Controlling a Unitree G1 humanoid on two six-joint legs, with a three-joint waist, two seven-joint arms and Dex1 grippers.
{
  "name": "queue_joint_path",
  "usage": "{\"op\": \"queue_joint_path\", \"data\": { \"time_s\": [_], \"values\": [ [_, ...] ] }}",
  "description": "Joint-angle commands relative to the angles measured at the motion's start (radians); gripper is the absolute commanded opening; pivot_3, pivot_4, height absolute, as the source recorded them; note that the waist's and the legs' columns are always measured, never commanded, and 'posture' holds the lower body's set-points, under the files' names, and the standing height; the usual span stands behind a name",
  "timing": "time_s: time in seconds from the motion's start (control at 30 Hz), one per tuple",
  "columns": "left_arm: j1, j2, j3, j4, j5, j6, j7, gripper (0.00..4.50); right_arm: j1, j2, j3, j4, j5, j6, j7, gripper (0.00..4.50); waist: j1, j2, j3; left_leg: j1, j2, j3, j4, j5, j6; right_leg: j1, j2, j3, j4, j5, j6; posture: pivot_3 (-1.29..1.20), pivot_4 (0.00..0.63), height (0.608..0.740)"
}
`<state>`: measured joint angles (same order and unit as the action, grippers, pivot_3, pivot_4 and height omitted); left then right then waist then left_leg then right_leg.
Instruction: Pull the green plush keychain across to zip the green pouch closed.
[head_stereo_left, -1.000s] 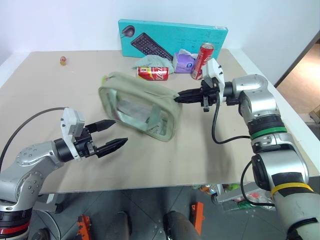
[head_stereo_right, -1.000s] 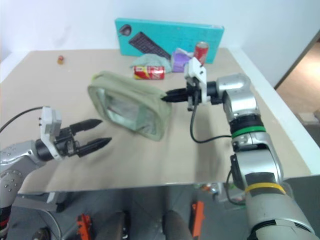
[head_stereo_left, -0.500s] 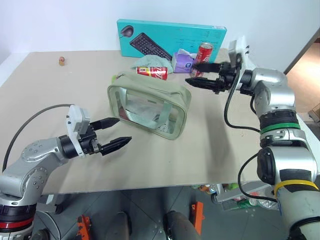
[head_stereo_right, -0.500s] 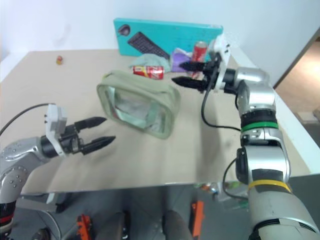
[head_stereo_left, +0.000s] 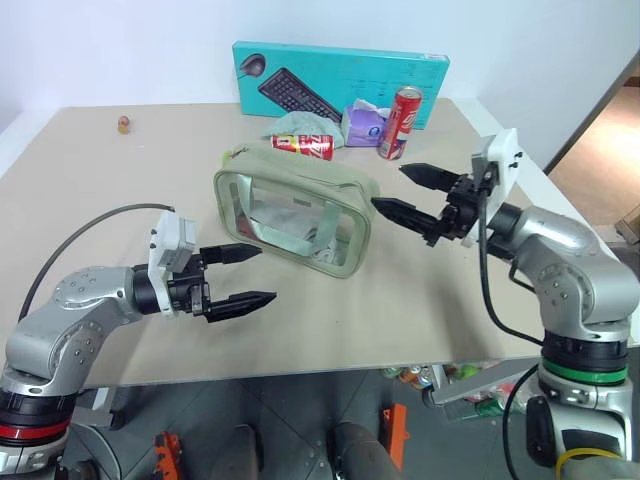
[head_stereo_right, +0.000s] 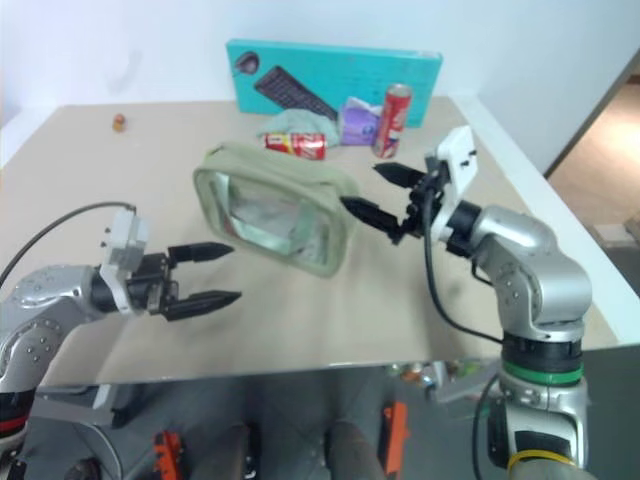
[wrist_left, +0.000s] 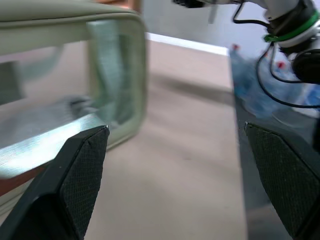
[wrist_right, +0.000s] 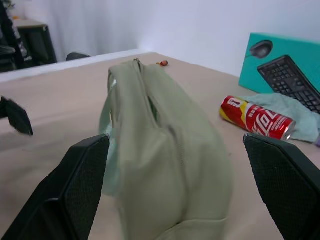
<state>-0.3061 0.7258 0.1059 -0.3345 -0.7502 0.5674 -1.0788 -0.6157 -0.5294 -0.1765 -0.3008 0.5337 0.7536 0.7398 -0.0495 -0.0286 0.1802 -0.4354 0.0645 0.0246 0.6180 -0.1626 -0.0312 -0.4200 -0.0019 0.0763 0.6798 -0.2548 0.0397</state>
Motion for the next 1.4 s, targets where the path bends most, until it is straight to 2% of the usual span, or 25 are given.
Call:
{"op": "queue_joint_path", "data": {
  "time_s": [0.03,0.3,0.4,0.53,0.57,0.7,0.77,0.97,1.23,1.4],
  "values": [
    [-0.033,0.014,0.0,0.018,0.023,-0.03,-0.022,4.5,-0.006,0.025,0.026,-0.054,0.008,0.005,-0.063,4.43,0.0,0.0,0.0,0.0,0.0,0.0,0.0,0.001,0.001,0.0,0.0,0.0,0.0,0.0,0.0,0.0,0.15,0.74],
    [-0.04,-0.001,0.001,0.03,0.045,-0.042,-0.015,4.5,0.04,0.056,0.115,-0.046,-0.017,-0.027,-0.094,4.43,0.001,0.0,0.0,-0.002,0.0,0.0,0.0,0.001,0.002,-0.001,0.0,0.0,0.0,0.0,0.001,0.0,0.15,0.74],
    [-0.032,-0.006,0.004,0.02,0.047,-0.041,-0.004,4.5,0.064,0.058,0.136,-0.022,-0.036,-0.056,-0.092,3.65,0.002,0.0,0.0,-0.002,0.0,0.0,-0.001,0.001,0.002,-0.001,0.0,0.0,0.0,-0.001,0.001,0.0,0.15,0.74],
    [-0.029,-0.008,0.007,0.025,0.052,-0.046,0.009,4.5,0.072,0.059,0.155,-0.001,-0.058,-0.091,-0.082,2.13,0.002,0.0,0.0,-0.002,0.0,0.0,0.0,0.001,0.002,-0.001,0.0,0.0,0.0,-0.001,0.001,0.0,0.15,0.74],
    [-0.029,-0.009,0.007,0.028,0.053,-0.047,0.012,4.5,0.066,0.065,0.158,0.005,-0.06,-0.099,-0.083,1.94,0.002,0.0,0.0,-0.002,0.0,0.0,0.0,0.001,0.002,-0.001,0.0,0.0,0.0,-0.001,0.001,0.0,0.15,0.74],
    [-0.022,-0.008,0.007,0.023,0.049,-0.043,0.017,4.5,0.062,0.072,0.17,0.006,-0.067,-0.115,-0.083,0.47,0.002,0.0,0.0,-0.002,0.0,0.0,0.0,0.001,0.002,-0.001,0.0,0.0,0.0,0.0,0.0,0.0,0.15,0.74],
    [-0.022,-0.009,0.007,0.024,0.048,-0.043,0.019,4.5,0.061,0.072,0.175,0.008,-0.071,-0.122,-0.081,0.04,0.002,0.0,0.0,-0.002,0.0,0.0,0.0,0.001,0.002,-0.001,0.0,0.0,0.0,-0.001,0.0,0.0,0.15,0.74],
    [-0.037,-0.013,0.008,0.037,0.044,-0.042,0.025,4.5,0.021,0.017,0.193,0.069,-0.125,-0.285,0.042,0.04,0.002,0.0,0.0,-0.002,0.0,0.0,0.0,0.001,0.002,-0.001,0.0,0.0,0.0,-0.001,0.001,0.0,0.15,0.74],
    [-0.049,-0.011,0.005,0.051,0.048,-0.043,0.018,4.5,-0.102,-0.114,0.147,0.322,-0.101,-0.496,0.344,0.04,0.002,0.0,0.0,-0.002,0.0,0.0,0.0,0.001,0.002,-0.001,0.0,0.0,0.0,-0.001,0.001,0.0,0.15,0.74],
    [-0.044,-0.009,0.01,0.043,0.047,-0.039,0.025,4.5,-0.111,-0.145,0.14,0.434,-0.12,-0.592,0.441,0.04,0.002,0.0,0.0,-0.002,0.0,0.0,-0.001,0.0,0.002,-0.001,0.0,0.0,0.0,-0.001,0.0,0.0,0.15,0.74]
  ]
}}
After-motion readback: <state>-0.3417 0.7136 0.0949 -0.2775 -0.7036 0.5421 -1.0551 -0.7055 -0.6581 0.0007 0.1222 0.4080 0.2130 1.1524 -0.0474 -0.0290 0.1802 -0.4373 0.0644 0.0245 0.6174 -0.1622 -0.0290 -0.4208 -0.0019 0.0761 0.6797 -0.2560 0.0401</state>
